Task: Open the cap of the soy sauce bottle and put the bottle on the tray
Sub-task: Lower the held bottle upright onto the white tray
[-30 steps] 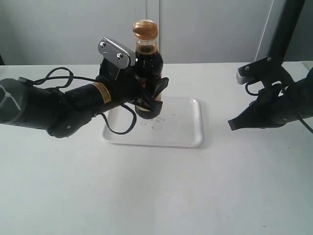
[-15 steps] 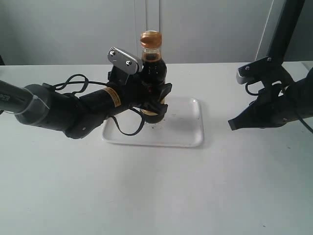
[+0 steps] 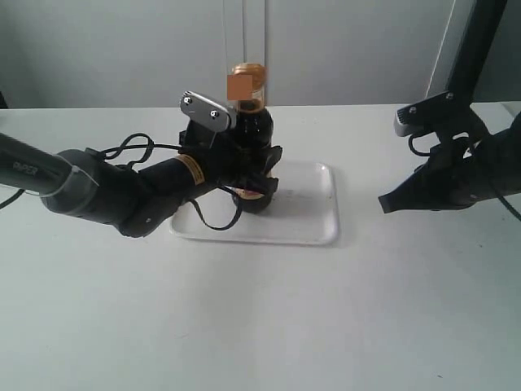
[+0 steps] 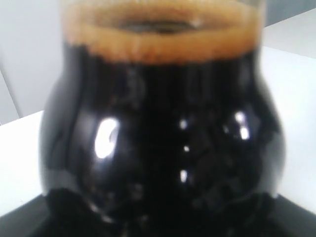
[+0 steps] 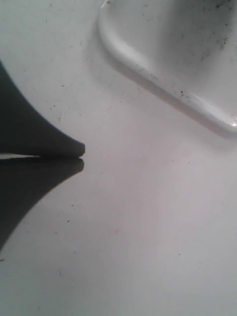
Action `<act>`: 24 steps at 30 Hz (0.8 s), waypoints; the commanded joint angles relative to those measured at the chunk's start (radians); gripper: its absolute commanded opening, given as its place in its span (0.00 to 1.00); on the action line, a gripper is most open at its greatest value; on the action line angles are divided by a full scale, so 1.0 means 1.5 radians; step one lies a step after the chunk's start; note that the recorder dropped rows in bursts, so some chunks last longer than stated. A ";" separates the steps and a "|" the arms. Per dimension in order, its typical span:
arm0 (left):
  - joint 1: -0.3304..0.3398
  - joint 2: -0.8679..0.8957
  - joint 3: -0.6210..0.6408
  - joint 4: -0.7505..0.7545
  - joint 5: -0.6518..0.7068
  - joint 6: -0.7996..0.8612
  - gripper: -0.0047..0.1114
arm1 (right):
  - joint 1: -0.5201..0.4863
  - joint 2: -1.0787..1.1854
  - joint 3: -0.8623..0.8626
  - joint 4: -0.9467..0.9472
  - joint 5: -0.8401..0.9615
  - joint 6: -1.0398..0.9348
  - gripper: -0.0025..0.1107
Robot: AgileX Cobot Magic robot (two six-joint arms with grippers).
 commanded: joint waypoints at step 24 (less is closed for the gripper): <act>0.001 -0.009 -0.024 0.005 0.047 -0.022 0.31 | -0.006 0.001 0.002 0.002 -0.011 -0.001 0.02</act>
